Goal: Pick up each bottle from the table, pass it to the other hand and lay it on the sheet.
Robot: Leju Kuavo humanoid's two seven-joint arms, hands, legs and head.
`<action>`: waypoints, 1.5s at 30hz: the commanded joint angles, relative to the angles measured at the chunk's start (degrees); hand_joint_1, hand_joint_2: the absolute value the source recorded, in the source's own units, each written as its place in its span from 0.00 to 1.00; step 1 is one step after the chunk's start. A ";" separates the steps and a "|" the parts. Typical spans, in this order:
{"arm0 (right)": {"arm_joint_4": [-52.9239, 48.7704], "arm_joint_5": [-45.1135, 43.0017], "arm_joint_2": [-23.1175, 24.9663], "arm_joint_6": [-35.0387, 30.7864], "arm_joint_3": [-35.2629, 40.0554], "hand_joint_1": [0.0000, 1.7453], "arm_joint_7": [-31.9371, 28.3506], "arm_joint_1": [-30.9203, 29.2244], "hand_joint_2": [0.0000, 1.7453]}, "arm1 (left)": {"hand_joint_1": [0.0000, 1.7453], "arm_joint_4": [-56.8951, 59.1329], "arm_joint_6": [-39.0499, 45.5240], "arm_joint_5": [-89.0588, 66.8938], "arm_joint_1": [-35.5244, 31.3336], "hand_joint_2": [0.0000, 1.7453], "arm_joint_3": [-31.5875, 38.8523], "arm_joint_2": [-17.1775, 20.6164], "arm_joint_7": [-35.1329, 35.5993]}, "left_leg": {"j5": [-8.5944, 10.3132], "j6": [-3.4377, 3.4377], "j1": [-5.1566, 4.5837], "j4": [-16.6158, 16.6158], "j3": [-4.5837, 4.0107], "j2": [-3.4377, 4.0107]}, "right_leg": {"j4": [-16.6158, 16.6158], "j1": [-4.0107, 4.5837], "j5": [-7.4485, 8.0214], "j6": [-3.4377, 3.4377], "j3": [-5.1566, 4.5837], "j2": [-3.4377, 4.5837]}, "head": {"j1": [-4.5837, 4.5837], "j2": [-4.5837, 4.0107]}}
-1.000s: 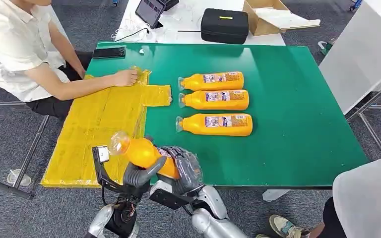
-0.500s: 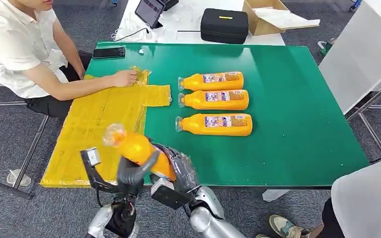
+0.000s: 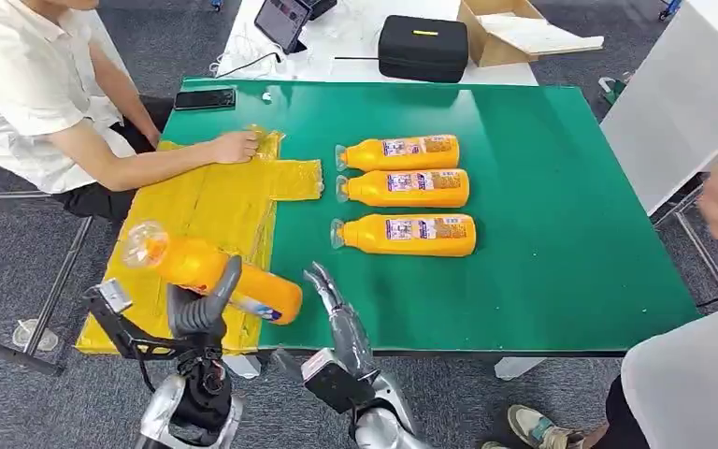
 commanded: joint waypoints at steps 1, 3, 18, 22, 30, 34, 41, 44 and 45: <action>-2.43 -0.69 -2.03 -0.55 1.41 0.00 -0.32 0.21 0.00 | 1.00 -1.83 0.88 -0.66 -0.48 1.00 2.84 -0.92 -0.25 | -0.11 0.06 -0.02 -0.03 0.32 -0.05 | -0.01 0.01 -0.15 -0.09 0.34 -0.14 | 0.00 0.00; -2.43 -0.29 -1.90 -1.76 1.01 0.00 -0.97 0.45 0.00 | 1.00 -1.56 1.24 -1.32 -0.48 1.00 2.84 -0.84 -0.43 | -0.05 0.03 -0.02 -0.03 0.16 0.02 | -0.02 0.01 -0.05 -0.05 0.16 -0.03 | -0.02 0.00; -13.45 2.85 -3.88 -9.70 -16.98 0.00 -5.27 9.45 0.00 | 1.00 31.85 12.55 -79.61 -14.70 1.00 6.87 6.54 9.93 | 0.02 0.03 -0.04 -0.09 0.21 -0.23 | -0.06 -0.02 -0.02 -0.06 0.24 -0.25 | -0.02 0.00; -13.30 3.06 -2.66 -6.44 -19.57 0.00 -6.24 10.05 1.00 | 1.00 38.70 8.81 -93.19 -17.75 1.00 0.70 11.26 18.37 | 0.05 -0.02 -0.03 -0.10 0.19 -0.18 | -0.06 -0.01 0.00 -0.08 0.19 -0.20 | 0.00 0.00; -11.37 2.63 -1.43 -1.73 -19.23 0.00 -6.80 9.18 1.00 | 0.94 48.65 -13.25 -96.19 -26.06 1.00 -3.59 14.48 22.17 | 0.04 -0.02 0.02 -0.01 0.17 -0.11 | 0.04 0.05 -0.02 -0.10 0.13 -0.17 | -0.02 0.00; -10.78 2.87 -1.17 -1.48 -18.92 0.00 -6.80 8.46 1.00 | 0.97 51.82 -18.01 -96.05 -28.24 1.00 -4.42 15.35 22.47 | 0.06 -0.06 -0.01 -0.04 0.27 -0.03 | 0.06 0.02 -0.01 -0.12 0.23 -0.09 | 0.00 0.00; -9.51 2.03 -0.95 -0.46 -19.34 0.00 -6.80 8.61 1.00 | 0.95 56.67 -25.48 -97.04 -30.88 1.00 -7.17 15.61 26.20 | 0.12 -0.11 -0.02 -0.08 0.43 -0.07 | 0.03 0.00 0.02 -0.11 0.37 -0.09 | 0.00 0.00; -8.87 2.08 -0.93 -0.02 -19.10 0.00 -6.80 8.38 1.00 | 0.95 57.00 -26.20 -96.76 -30.89 1.00 -7.11 15.54 26.48 | 0.10 -0.13 0.01 -0.08 0.60 0.02 | 0.02 0.03 0.04 -0.12 0.55 0.03 | 0.00 0.00; -8.87 2.08 -0.93 -0.02 -19.10 0.00 -6.80 8.38 1.00 | 0.95 57.00 -26.20 -96.76 -30.89 1.00 -7.11 15.54 26.48 | 0.11 -0.14 -0.01 -0.07 0.58 -0.05 | 0.04 0.01 0.05 -0.10 0.55 0.01 | 0.00 0.00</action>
